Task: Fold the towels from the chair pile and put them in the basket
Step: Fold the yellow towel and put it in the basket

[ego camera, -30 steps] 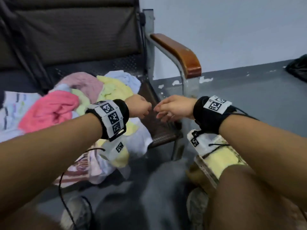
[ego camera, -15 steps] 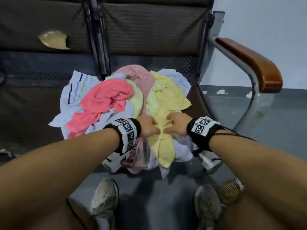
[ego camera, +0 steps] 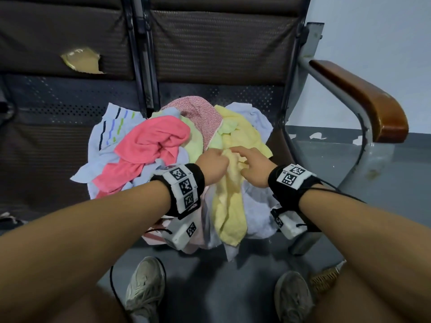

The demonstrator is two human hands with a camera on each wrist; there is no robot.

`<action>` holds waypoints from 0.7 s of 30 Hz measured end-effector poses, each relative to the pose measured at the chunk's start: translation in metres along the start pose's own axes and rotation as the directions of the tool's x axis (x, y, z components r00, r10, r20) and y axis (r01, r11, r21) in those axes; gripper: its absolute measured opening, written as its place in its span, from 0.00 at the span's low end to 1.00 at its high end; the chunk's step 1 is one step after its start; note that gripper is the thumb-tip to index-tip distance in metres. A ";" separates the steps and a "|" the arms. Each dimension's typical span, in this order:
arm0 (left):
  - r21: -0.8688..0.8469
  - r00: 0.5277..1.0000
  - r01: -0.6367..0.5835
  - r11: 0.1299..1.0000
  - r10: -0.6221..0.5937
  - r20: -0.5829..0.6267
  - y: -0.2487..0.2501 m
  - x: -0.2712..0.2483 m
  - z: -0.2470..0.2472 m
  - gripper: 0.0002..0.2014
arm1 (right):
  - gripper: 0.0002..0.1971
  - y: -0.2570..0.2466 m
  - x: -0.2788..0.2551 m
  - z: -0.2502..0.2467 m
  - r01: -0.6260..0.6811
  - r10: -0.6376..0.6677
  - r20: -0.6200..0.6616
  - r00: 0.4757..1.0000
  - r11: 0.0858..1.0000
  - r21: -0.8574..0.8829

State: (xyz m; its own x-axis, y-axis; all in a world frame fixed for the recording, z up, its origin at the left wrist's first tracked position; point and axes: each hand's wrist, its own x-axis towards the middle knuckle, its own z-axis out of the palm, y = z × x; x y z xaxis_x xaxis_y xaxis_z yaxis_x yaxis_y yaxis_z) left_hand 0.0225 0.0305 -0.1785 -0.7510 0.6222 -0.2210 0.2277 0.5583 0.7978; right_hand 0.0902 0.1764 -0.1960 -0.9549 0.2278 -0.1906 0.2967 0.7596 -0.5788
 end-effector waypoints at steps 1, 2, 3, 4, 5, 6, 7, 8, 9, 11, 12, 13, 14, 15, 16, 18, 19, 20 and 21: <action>-0.072 0.999 -0.039 0.997 0.039 0.011 0.009 -0.004 -0.002 0.12 | 0.27 0.006 0.002 0.001 0.012 -0.009 0.030 0.999 0.997 -0.071; -0.132 0.998 -0.067 0.989 0.066 -0.013 0.018 -0.009 -0.006 0.15 | 0.24 0.010 0.003 0.001 0.009 -0.006 0.030 1.000 0.993 -0.115; -0.227 0.997 -0.069 0.971 0.060 -0.049 0.023 -0.013 -0.009 0.14 | 0.21 0.013 0.004 0.001 0.005 -0.004 0.005 1.000 0.989 -0.145; -0.331 0.994 -0.082 0.940 0.053 -0.096 0.028 -0.018 -0.013 0.13 | 0.18 0.014 0.006 -0.001 0.017 -0.022 -0.030 0.999 0.988 -0.156; -0.383 0.992 -0.088 0.920 0.045 -0.120 0.028 -0.019 -0.016 0.12 | 0.14 0.015 0.008 -0.003 0.045 -0.057 -0.072 0.996 0.986 -0.162; -0.364 0.987 -0.106 0.925 0.054 -0.151 0.026 -0.017 -0.020 0.13 | 0.11 0.015 0.008 -0.006 0.075 -0.094 -0.120 0.988 0.985 -0.153; -0.269 0.984 -0.105 0.957 0.060 -0.170 0.023 -0.016 -0.025 0.14 | 0.10 0.013 0.008 -0.009 0.093 -0.112 -0.169 0.979 0.989 -0.118; -0.118 0.976 -0.105 0.988 0.079 -0.204 0.017 -0.014 -0.030 0.15 | 0.11 0.010 0.007 -0.011 0.087 -0.100 -0.214 0.972 0.994 -0.069; 0.033 0.965 -0.089 0.996 0.094 -0.244 0.010 -0.011 -0.035 0.13 | 0.14 0.007 0.006 -0.014 0.082 -0.085 -0.258 0.963 0.996 -0.020; 0.188 0.962 -0.039 0.981 0.088 -0.259 -0.006 -0.006 -0.041 0.18 | 0.15 -0.003 0.003 -0.018 0.135 -0.118 -0.335 0.935 0.990 0.028; 0.170 0.977 -0.052 0.984 0.086 -0.197 -0.012 -0.006 -0.043 0.30 | 0.14 -0.009 0.001 -0.019 0.186 -0.163 -0.361 0.918 0.982 0.032; 0.097 0.989 -0.090 0.991 0.100 -0.107 -0.016 -0.005 -0.041 0.38 | 0.13 -0.015 -0.001 -0.019 0.243 -0.215 -0.374 0.902 0.969 0.028; 0.048 0.991 -0.129 0.991 0.130 -0.018 -0.016 -0.006 -0.038 0.41 | 0.12 -0.021 -0.003 -0.019 0.297 -0.266 -0.376 0.888 0.955 0.025; 0.039 0.984 -0.173 0.984 0.171 0.049 -0.016 -0.007 -0.035 0.38 | 0.11 -0.026 -0.005 -0.018 0.343 -0.312 -0.365 0.877 0.939 0.020; 0.075 0.973 -0.225 0.971 0.220 0.069 -0.016 -0.006 -0.032 0.30 | 0.10 -0.028 -0.008 -0.017 0.377 -0.349 -0.342 0.872 0.926 0.015; 0.122 0.958 -0.286 0.951 0.282 0.044 -0.014 -0.007 -0.031 0.12 | 0.11 -0.029 -0.009 -0.014 0.385 -0.358 -0.282 0.890 0.922 0.044; 0.095 0.958 -0.287 0.953 0.286 0.020 -0.013 -0.009 -0.031 0.09 | 0.13 -0.026 -0.008 -0.014 0.348 -0.314 -0.259 0.914 0.932 0.101; 0.040 0.960 -0.280 0.959 0.280 0.004 -0.014 -0.009 -0.033 0.09 | 0.14 -0.022 -0.007 -0.015 0.286 -0.243 -0.233 0.942 0.943 0.172; -0.021 0.963 -0.269 0.963 0.269 -0.012 -0.013 -0.010 -0.035 0.11 | 0.15 -0.018 -0.005 -0.017 0.214 -0.172 -0.193 0.966 0.951 0.222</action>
State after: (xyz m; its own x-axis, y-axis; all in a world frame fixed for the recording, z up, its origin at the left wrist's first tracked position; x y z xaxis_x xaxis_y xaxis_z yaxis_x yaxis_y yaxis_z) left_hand 0.0055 -0.0017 -0.1671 -0.6696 0.7427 0.0084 0.4080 0.3584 0.8397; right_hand 0.0894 0.1722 -0.1715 -0.9759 0.2071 0.0688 0.0808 0.6359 -0.7675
